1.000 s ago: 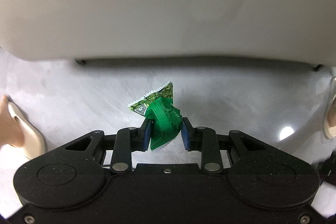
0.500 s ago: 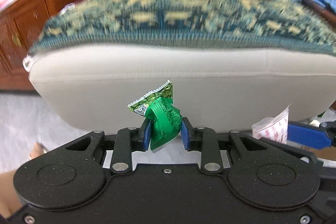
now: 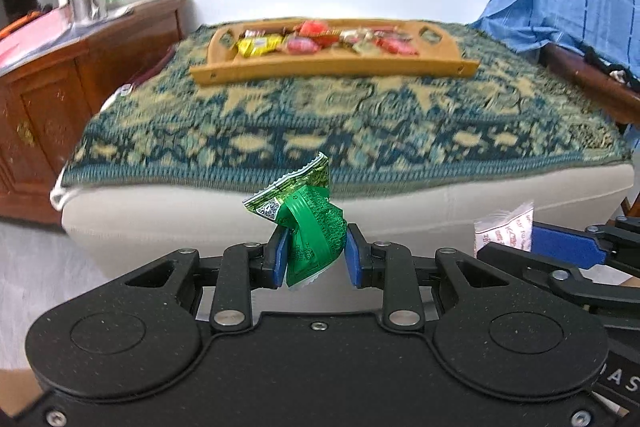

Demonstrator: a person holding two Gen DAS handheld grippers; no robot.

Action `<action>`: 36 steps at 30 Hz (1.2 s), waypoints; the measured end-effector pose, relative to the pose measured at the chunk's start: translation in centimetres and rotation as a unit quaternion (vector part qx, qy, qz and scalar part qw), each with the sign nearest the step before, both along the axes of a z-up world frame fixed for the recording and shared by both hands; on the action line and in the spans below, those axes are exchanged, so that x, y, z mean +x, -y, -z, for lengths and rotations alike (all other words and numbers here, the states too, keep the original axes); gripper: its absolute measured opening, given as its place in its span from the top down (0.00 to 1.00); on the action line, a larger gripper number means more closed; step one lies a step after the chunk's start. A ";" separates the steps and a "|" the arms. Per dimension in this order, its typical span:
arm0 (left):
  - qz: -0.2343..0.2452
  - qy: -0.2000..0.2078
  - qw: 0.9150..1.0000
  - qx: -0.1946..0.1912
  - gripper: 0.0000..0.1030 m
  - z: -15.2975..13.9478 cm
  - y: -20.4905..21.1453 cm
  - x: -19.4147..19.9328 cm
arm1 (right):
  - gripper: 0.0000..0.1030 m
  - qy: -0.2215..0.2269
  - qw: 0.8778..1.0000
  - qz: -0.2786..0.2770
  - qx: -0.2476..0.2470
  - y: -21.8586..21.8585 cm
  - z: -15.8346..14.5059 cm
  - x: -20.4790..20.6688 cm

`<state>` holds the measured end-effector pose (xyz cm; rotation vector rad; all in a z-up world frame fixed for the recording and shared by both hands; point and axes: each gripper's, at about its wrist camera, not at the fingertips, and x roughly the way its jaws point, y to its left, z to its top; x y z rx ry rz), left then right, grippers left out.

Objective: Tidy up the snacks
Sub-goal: 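Lift the green candy with the left tool while the right tool lifts the white bag over the tray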

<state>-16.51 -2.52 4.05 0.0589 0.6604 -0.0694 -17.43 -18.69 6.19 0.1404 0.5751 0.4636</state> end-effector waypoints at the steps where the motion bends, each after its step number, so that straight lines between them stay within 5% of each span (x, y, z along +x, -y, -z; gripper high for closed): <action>1: 0.003 0.002 1.000 -0.002 0.73 -0.4 0.2 0.1 | 0.66 0.002 1.000 0.003 0.001 0.0 -0.2 0.2; 18: 0.003 0.051 0.999 0.004 0.73 -6.6 1.3 8.4 | 0.66 0.051 0.997 0.040 0.042 1.4 -4.4 9.3; 36: -0.001 0.058 0.998 -0.004 0.73 -7.7 0.3 24.0 | 0.66 0.098 0.991 0.064 0.069 1.0 -6.0 23.1</action>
